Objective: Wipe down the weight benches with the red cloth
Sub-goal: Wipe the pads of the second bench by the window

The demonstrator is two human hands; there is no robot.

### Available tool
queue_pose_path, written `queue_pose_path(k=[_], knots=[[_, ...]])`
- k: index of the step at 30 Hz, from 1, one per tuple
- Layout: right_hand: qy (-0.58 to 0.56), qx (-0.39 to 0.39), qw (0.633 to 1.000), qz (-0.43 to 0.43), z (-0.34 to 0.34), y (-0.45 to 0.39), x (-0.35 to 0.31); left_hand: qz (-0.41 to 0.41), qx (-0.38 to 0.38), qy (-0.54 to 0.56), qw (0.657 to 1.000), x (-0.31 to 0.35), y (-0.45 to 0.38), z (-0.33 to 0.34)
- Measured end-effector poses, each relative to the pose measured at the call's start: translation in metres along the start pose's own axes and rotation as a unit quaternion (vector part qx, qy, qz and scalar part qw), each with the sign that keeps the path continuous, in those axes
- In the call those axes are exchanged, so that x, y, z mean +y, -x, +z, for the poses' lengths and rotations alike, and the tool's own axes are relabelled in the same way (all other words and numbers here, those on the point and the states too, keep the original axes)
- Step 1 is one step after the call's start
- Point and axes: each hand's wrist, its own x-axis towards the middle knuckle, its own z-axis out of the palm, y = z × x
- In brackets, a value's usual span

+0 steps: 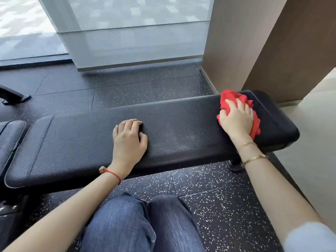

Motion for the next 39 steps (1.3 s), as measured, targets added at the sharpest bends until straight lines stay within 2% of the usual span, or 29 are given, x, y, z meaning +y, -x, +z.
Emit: queue_pose_path(k=[2,3,8,10,12,16,20,24,28,32,39], knots=[[0.001,-0.007,0.999,0.036,0.007,-0.007,-0.023,-0.005,-0.004,-0.001,1.000,0.002,-0.001,-0.001],[-0.002,-0.023,1.000,0.020,0.009,-0.006,-0.036,-0.006,-0.005,0.000,1.000,0.002,-0.002,-0.001],[-0.040,-0.105,0.976,-0.186,0.016,0.034,-0.094,-0.005,-0.004,0.006,1.000,-0.001,-0.001,0.000],[-0.053,-0.127,0.955,-0.263,0.015,0.060,-0.102,-0.004,-0.002,0.011,1.000,-0.001,0.001,-0.001],[-0.069,-0.142,0.940,-0.303,0.009,0.079,-0.094,0.000,0.000,0.017,1.000,-0.001,0.001,-0.002],[-0.067,-0.111,0.957,-0.258,-0.005,0.092,-0.048,0.008,-0.007,0.017,1.000,-0.004,0.003,0.000],[-0.037,-0.042,0.989,-0.139,-0.017,0.069,0.004,0.010,-0.009,0.010,1.000,-0.003,0.002,0.001],[-0.002,0.025,1.000,-0.013,-0.020,0.034,0.042,0.009,-0.004,0.003,1.000,-0.002,0.002,0.002],[0.010,0.023,0.996,0.084,-0.014,-0.008,0.058,0.009,0.001,-0.009,1.000,-0.001,0.001,0.003],[-0.009,-0.019,0.999,0.050,-0.006,-0.044,0.040,0.008,0.001,-0.021,1.000,0.001,-0.001,0.004],[-0.023,-0.103,0.982,-0.154,0.014,-0.016,-0.055,0.002,0.001,-0.011,1.000,0.002,-0.001,0.003]])
